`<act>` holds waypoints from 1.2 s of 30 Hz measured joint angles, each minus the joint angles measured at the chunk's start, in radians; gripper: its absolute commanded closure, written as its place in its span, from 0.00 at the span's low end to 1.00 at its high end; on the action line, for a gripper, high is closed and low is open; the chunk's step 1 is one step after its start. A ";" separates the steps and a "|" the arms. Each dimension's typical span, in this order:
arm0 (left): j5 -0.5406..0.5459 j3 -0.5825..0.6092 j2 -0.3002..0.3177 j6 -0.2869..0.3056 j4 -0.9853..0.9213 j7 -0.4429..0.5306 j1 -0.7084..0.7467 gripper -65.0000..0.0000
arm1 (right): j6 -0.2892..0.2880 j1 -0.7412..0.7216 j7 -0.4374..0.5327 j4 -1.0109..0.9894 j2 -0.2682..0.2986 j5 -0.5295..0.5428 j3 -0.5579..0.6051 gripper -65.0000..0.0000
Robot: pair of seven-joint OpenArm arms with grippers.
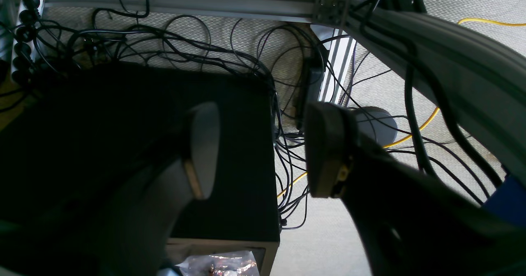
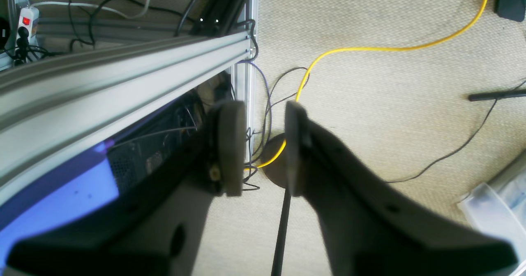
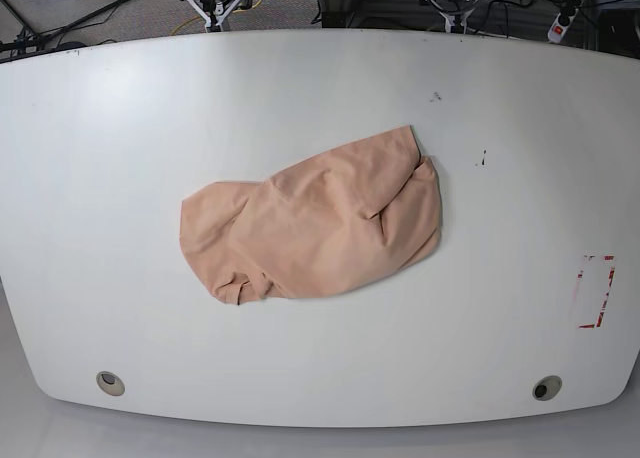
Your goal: Fold the T-shirt properly
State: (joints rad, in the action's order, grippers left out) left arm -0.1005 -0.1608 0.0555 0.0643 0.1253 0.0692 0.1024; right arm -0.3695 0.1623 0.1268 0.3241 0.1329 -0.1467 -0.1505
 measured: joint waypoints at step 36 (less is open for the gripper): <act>0.003 0.000 -0.002 0.000 0.319 0.077 0.266 0.53 | 0.003 0.216 -0.007 0.293 -0.041 0.009 -0.002 0.77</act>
State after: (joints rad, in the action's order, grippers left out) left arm -0.0971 -0.1608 0.0536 0.0639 0.4446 0.1463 0.3679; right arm -0.3664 0.3779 0.1200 0.6170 0.0917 -0.1375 -0.1520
